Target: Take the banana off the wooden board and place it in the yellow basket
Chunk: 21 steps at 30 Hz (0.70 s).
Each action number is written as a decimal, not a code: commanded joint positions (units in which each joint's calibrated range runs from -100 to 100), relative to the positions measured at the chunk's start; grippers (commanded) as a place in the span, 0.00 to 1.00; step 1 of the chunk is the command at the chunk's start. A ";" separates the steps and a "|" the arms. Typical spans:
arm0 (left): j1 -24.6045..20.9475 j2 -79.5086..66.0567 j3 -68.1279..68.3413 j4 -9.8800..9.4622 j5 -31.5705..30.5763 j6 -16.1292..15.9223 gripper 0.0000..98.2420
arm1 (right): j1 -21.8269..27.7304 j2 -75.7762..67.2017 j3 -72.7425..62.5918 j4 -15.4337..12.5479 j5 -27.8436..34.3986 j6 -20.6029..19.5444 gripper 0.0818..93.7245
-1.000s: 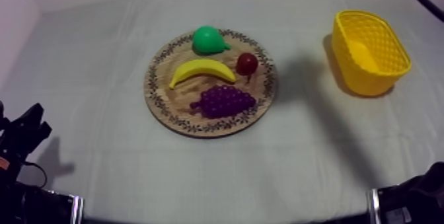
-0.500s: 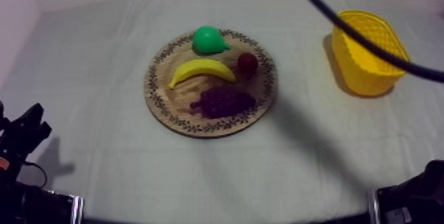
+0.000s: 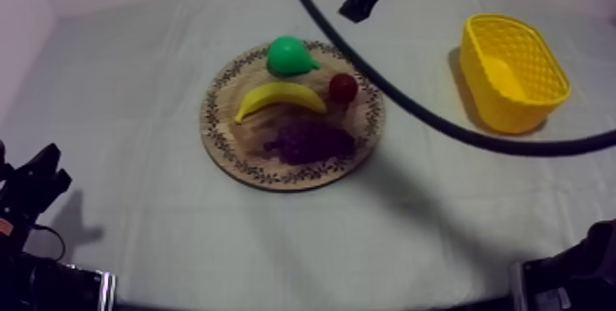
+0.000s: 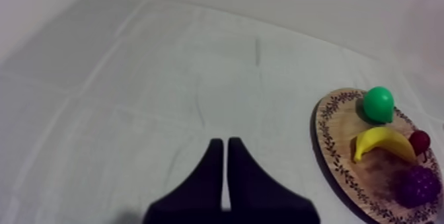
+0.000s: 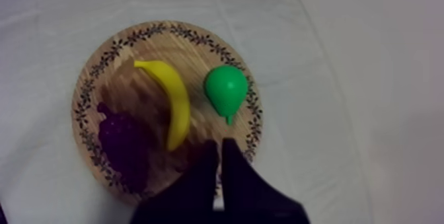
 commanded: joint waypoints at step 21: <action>-0.01 -0.05 -0.04 0.00 -0.07 0.01 0.00 | -0.75 4.04 -5.88 1.17 5.97 -4.00 0.17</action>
